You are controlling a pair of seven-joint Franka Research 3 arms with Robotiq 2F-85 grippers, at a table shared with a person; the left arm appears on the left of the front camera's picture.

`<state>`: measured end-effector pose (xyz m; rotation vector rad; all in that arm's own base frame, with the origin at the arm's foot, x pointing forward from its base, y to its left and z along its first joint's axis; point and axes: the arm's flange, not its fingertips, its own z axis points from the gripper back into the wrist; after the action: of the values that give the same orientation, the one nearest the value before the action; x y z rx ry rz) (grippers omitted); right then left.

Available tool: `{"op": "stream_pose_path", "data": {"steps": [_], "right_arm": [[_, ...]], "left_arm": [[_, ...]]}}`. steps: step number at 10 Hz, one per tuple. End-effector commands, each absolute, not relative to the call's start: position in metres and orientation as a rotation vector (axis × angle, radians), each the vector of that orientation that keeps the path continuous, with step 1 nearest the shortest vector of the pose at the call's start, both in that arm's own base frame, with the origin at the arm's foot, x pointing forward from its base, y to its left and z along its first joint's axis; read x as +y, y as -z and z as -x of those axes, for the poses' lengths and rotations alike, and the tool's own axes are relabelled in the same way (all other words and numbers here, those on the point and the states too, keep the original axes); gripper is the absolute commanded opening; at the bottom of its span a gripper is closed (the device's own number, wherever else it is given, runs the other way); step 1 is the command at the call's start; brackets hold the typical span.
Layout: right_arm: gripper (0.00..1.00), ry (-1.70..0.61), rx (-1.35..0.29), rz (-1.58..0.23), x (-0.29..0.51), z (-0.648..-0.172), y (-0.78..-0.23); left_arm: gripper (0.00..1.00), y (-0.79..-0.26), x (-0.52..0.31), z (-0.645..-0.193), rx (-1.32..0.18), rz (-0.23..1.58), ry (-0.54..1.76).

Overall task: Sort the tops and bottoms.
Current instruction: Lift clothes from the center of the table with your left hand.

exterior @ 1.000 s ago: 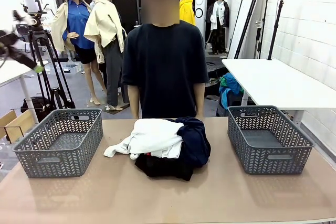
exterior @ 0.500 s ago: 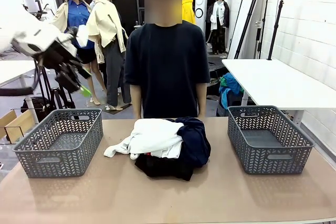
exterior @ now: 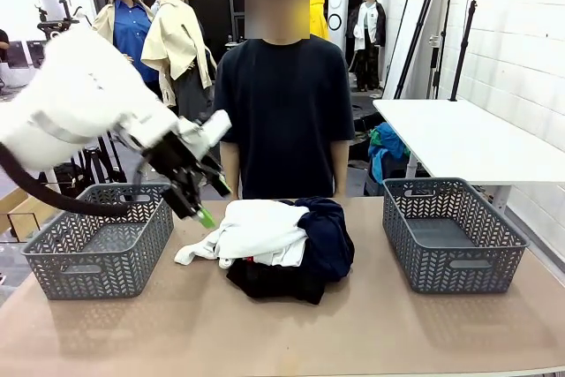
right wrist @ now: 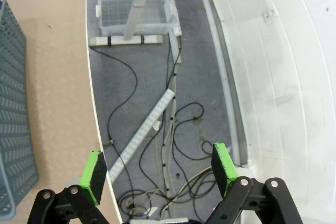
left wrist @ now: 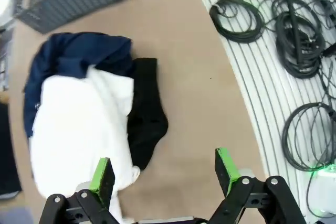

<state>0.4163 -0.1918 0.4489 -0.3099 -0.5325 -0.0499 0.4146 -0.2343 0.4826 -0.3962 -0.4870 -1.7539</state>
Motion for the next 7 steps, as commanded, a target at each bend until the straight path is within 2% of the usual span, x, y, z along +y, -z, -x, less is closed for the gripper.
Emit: {"op": "stream_pose_path", "data": {"steps": [1, 4, 7], "right_arm": [[1.0, 0.046, -0.529, 0.312, -0.192, -0.417, -0.449], [1.0, 0.046, -0.529, 0.312, -0.192, -0.417, -0.449], [1.0, 0.046, -0.529, 0.312, -0.192, -0.417, -0.449]], "left_arm": [[1.0, -0.456, -0.263, -0.452, -0.412, 0.307, 1.77], [1.0, -0.415, -0.299, -0.491, -0.394, 0.141, 1.713], [1.0, -0.407, -0.298, -0.509, -0.401, 0.064, 1.664]]}}
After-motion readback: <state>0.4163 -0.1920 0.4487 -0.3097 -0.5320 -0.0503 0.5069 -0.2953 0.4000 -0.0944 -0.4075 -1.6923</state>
